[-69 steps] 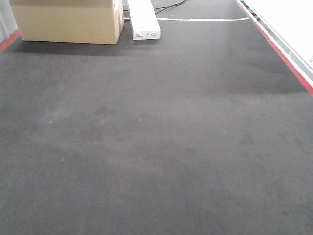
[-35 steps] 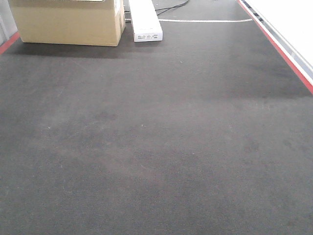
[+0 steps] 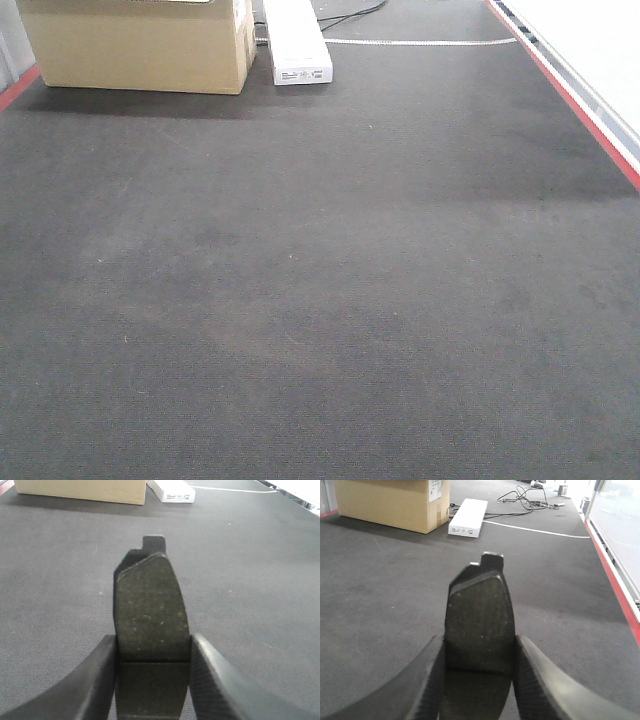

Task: Move and align brake pads A on conveyor
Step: 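Stop at the conveyor holding both pads above the belt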

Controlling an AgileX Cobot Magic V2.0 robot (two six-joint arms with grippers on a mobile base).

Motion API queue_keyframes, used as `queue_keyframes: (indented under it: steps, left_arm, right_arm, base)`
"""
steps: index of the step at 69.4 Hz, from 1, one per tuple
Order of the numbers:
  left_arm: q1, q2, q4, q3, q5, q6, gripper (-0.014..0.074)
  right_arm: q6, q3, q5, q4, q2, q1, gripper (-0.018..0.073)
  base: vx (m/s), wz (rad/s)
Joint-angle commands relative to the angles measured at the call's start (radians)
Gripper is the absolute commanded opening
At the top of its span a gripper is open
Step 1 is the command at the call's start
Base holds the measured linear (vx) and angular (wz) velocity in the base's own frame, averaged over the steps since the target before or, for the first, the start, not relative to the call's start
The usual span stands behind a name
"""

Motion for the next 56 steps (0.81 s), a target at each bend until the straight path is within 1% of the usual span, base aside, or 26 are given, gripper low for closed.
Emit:
queue_keyframes:
  steps: [1,16,25,32,39,47,56]
  left_arm:
    - [-0.006,0.004,-0.011,-0.031,-0.1,0.002,-0.0006]
    - [-0.006,0.004,-0.011,-0.031,-0.102,0.002,-0.0006]
    - [-0.006,0.004,-0.012,-0.031,-0.126,-0.001,-0.0006]
    - [-0.006,0.004,-0.011,-0.031,-0.092,-0.002,-0.0006]
    - [-0.006,0.022,-0.011,-0.049,-0.086,-0.009,-0.0006]
    - [-0.004,0.108,-0.007,-0.123,-0.094,-0.079,-0.0005]
    - [-0.004,0.299,-0.007,-0.246,-0.026,-0.088,-0.0003]
  right_arm:
    - [-0.007,-0.029,-0.097,0.002,0.015,-0.004,-0.0004]
    - [-0.007,-0.029,-0.097,0.002,0.015,-0.004,-0.0004]
    - [-0.007,-0.029,-0.097,0.002,0.015,-0.004,-0.0004]
    - [-0.007,-0.029,-0.097,0.002,0.015,-0.004,-0.0004]
    - [-0.007,-0.029,-0.097,0.002,0.015,-0.004,-0.0004]
    - [-0.007,-0.029,-0.097,0.002,0.015,-0.004,-0.0004]
    - [-0.007,-0.029,-0.098,0.002,0.015,-0.004,-0.0004]
  base:
    - [0.0,0.0]
    - [0.0,0.0]
    - [0.0,0.0]
    - [0.0,0.0]
    - [0.0,0.0]
    - [0.0,0.0]
    - [0.0,0.0]
